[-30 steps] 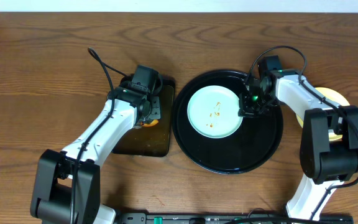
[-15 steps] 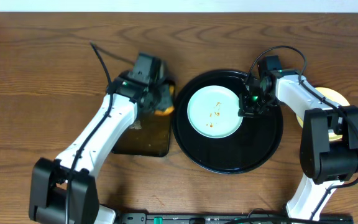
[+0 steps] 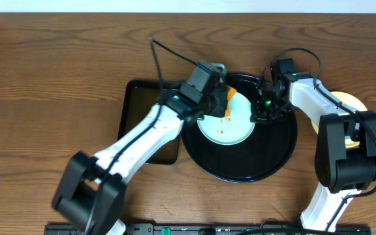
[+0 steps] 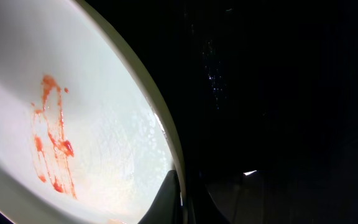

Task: Clean dirty plates on tray and stack at the side
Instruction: 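Scrub the pale green plate with the sponge in left gripper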

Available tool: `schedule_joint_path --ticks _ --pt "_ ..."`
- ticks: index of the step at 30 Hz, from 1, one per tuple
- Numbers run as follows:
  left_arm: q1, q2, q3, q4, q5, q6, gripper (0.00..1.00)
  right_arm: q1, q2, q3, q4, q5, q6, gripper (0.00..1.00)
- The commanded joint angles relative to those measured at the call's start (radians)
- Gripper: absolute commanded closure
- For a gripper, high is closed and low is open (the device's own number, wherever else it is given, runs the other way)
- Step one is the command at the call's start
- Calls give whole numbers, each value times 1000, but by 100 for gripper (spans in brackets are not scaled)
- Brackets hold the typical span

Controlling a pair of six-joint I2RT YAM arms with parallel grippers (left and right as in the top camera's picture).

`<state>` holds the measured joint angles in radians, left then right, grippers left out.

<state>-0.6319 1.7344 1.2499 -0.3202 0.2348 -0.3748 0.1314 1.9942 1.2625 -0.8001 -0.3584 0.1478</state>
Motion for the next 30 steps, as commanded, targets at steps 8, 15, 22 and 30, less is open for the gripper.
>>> schedule_joint_path --ticks 8,15,22,30 --pt "-68 138 10 100 20 -31 93 27 19 -14 -11 40 -22 99" --pt "-92 211 10 163 19 -32 93 27 19 -14 -16 40 -22 99" --pt "-92 294 10 215 14 -31 93 27 19 -14 -18 40 -22 99" --pt "-68 349 10 169 -55 -32 93 27 19 -14 -29 40 -22 99"
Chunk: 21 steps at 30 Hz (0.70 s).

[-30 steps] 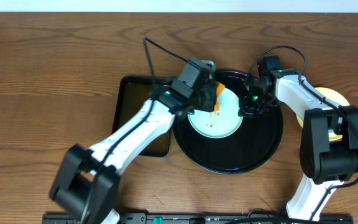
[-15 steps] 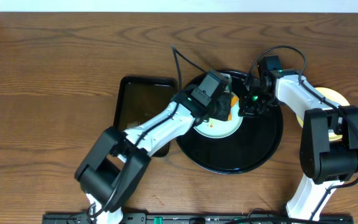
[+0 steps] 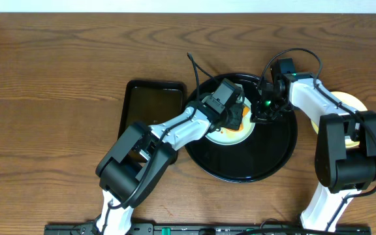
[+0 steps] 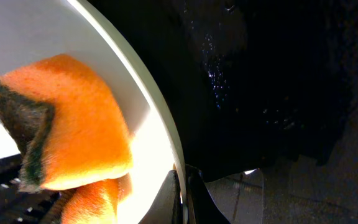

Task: Clean dirty plates on tray and stack at the side
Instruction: 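Scrub the pale green plate with the sponge in left gripper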

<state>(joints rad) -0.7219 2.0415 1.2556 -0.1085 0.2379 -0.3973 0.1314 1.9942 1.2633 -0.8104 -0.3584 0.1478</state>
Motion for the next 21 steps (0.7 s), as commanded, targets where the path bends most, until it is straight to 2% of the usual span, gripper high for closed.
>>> schedule_joint_path --ticks 1,6,9,13,16,21 --pt "36 42 4 -73 -71 -10 93 27 19 -15 -18 40 -22 99" --pt "96 27 5 -209 -58 -47 93 27 19 -15 -17 40 -22 99" --pt "106 -6 5 -267 36 -20 93 27 19 -15 -17 40 -22 99" --pt "101 -115 5 -272 85 45 93 27 19 -15 -18 40 -22 99" --pt "101 -222 5 -245 83 45 93 27 19 -15 -19 40 -22 99" --pt "92 -258 4 -235 83 17 93 27 19 -15 -20 40 -22 99"
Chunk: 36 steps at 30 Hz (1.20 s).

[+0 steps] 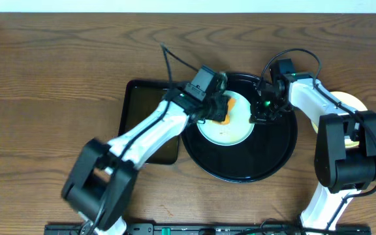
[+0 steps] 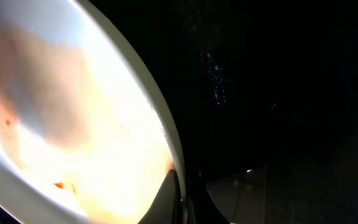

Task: Clean dirty plates on tray and stack at the side
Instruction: 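Scrub the pale green plate with the sponge in left gripper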

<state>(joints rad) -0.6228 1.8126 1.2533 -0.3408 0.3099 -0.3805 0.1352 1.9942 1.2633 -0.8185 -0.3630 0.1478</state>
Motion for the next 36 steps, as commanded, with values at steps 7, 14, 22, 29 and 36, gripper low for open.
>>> schedule_joint_path --ticks 7,14,22,29,36 --pt "-60 50 -2 12 11 -42 93 24 19 -15 -19 45 -22 99" --pt "-92 152 -2 21 11 -45 93 24 19 -15 -20 45 -22 99" --pt "-80 190 -2 -2 -248 -38 93 23 19 -15 -20 45 -22 99" --pt "-33 189 -2 6 -479 -32 92 23 19 -15 -20 45 -22 99" --pt "-10 153 -1 -39 -487 14 92 23 19 -15 -20 45 -23 99"
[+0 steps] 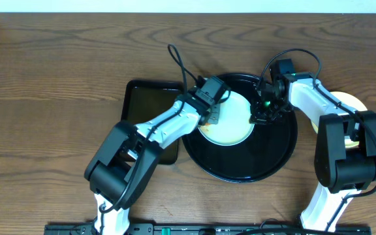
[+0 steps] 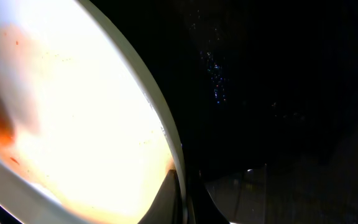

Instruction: Clean dirty plates on tray and stack at the side

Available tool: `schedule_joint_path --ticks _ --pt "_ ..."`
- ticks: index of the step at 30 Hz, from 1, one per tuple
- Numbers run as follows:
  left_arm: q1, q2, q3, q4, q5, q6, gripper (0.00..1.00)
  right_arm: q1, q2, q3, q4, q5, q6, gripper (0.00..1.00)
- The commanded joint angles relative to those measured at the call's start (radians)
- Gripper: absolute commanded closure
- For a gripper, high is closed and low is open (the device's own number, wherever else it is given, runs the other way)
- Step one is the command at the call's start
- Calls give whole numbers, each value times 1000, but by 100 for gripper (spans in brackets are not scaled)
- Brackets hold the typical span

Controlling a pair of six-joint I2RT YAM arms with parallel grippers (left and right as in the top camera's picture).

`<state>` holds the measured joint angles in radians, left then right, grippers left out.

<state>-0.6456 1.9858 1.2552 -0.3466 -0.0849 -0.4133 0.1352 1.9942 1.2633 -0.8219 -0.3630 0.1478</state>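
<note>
A white plate [image 1: 230, 127] lies on the round black tray [image 1: 273, 153]. My right gripper [image 1: 258, 112] is shut on its right rim. In the right wrist view the rim runs between the right gripper [image 2: 182, 199] fingers, and the plate [image 2: 73, 112] looks almost white with a few red specks. My left gripper [image 1: 211, 111] is over the plate's left edge, shut on the sponge [image 1: 213, 117]. The sponge shows only as an orange blur at the left edge of the right wrist view.
A rectangular black tray [image 1: 145, 111] lies left of the round one, under my left arm. A pale yellow plate [image 1: 348, 101] sits on the wood at the far right, partly under my right arm. Bare wooden table surrounds both trays.
My left gripper and the sponge have moved from the plate's upper left part to its left edge. The orange smear on the plate has faded to a few specks. The right gripper has not moved.
At first red sauce streaks lay on the plate, with the sponge at its upper edge and my right gripper on the rim. Then the sponge was on the plate close to the right gripper. Afterwards only a faint smear showed, and now the plate is nearly white.
</note>
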Motion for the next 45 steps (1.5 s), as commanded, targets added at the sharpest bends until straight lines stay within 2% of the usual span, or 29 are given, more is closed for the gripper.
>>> schedule_joint_path --ticks 1,14,20,26,28,30,39,45 --pt "13 -32 -3 -38 -92 59 92 23 19 -15 -17 45 -23 99" --pt "13 -305 -2 -201 -47 60 92 23 19 -15 -14 45 -22 99" --pt "31 -320 -2 -296 -47 56 92 24 20 -17 -16 45 -22 98" --pt "76 -320 -3 -362 -47 34 93 24 20 -64 14 43 -13 92" --pt "83 -320 -3 -367 -47 34 92 24 20 -93 47 30 2 93" --pt "84 -320 -3 -368 -47 34 92 24 20 -118 87 -15 1 99" --pt "84 -320 -4 -377 -47 34 92 18 20 -127 200 -223 0 99" --pt "84 -320 -4 -378 -47 34 92 6 16 -125 237 -241 -10 99"
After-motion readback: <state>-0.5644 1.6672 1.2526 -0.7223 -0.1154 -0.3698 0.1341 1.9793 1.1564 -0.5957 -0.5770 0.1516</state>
